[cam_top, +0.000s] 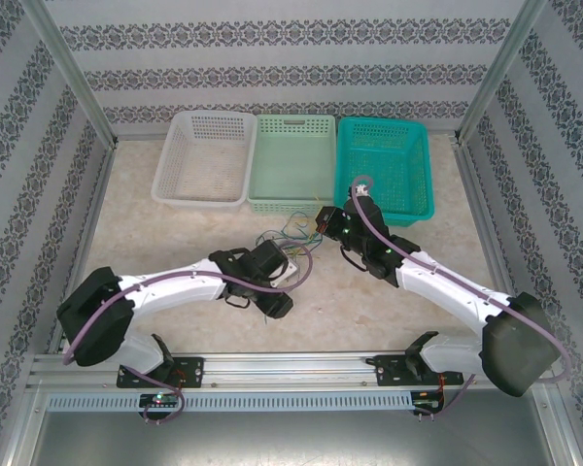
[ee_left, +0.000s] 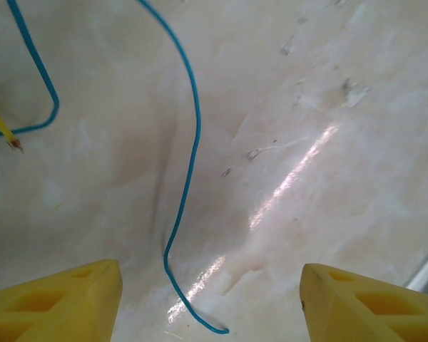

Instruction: Untangle the cables

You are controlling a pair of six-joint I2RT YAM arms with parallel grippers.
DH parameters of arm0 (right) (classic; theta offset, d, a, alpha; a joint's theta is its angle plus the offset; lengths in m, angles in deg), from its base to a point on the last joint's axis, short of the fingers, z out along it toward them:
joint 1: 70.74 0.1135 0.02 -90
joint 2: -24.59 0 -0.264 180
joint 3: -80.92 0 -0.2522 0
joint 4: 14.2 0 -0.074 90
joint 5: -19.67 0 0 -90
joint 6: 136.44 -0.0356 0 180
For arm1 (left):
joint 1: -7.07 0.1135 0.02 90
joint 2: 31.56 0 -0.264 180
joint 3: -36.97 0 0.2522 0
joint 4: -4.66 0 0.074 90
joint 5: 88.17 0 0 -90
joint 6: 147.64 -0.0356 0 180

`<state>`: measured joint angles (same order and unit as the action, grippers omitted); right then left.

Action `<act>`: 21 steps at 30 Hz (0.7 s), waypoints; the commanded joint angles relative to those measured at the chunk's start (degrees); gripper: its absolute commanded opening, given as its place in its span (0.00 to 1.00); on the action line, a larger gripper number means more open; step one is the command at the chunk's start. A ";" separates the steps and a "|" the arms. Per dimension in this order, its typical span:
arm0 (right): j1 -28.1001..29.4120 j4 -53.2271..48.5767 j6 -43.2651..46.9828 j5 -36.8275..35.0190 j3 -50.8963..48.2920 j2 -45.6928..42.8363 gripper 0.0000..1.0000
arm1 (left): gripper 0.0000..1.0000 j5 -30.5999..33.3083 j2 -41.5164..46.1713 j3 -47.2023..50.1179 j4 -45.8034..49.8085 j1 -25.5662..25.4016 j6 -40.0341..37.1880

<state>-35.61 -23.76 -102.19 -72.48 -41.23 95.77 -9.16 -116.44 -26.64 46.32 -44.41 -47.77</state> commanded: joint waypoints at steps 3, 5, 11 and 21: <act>0.28 0.16 -4.42 -1.74 0.77 -2.00 0.00 | 0.68 4.92 -4.53 -0.27 -1.50 -2.10 3.09; 0.44 0.59 -5.56 -2.30 0.23 -2.56 0.00 | 0.68 7.28 -6.46 -0.56 -3.11 -2.39 4.73; 0.54 1.58 -6.95 -2.39 -0.86 -3.96 0.00 | 0.65 13.06 -10.09 -1.76 -6.00 -2.40 6.46; 0.29 1.14 -6.90 -2.12 -1.38 -5.75 0.00 | 0.23 12.95 -13.38 -1.18 -12.52 -2.39 5.90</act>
<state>-35.61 -23.91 -108.06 -73.55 -41.71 91.94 3.37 -127.83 -28.06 37.71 -46.46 -42.22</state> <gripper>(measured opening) 0.053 0.273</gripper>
